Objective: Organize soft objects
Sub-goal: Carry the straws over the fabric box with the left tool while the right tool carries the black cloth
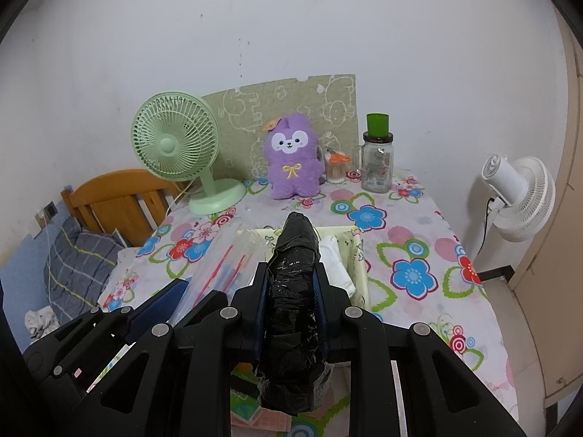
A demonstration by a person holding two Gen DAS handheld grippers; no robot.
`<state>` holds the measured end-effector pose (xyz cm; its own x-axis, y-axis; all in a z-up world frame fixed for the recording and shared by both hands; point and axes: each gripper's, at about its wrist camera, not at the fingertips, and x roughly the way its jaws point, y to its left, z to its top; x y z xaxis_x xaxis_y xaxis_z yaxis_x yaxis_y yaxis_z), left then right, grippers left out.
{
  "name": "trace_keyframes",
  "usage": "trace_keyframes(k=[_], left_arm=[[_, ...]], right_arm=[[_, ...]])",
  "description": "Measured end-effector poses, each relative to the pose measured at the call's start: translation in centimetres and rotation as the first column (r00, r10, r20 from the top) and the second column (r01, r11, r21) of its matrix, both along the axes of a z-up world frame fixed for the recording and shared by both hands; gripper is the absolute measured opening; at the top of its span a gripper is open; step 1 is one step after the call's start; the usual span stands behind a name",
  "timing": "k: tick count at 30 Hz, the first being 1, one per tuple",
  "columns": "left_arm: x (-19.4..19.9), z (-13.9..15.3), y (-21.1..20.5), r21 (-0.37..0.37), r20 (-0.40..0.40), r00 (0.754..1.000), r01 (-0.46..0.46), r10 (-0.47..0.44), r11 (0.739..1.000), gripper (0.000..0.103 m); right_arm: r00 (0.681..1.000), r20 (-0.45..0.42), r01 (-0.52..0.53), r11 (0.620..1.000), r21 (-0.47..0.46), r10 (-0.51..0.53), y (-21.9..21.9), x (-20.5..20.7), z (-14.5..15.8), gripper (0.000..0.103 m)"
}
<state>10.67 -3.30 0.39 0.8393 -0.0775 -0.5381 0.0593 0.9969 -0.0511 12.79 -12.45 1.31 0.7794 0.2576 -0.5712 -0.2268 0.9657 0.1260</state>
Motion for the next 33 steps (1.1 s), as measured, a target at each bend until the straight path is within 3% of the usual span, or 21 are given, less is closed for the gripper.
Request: trace_keyframes(k=[33], left_arm=[[6.9, -2.6, 2.7, 0.002, -0.073, 0.994, -0.08, 0.08, 0.997, 0.024]], right_arm=[[0.995, -0.082, -0.062, 0.998, -0.01, 0.061, 2.4, 7.5, -2.7, 0.025]])
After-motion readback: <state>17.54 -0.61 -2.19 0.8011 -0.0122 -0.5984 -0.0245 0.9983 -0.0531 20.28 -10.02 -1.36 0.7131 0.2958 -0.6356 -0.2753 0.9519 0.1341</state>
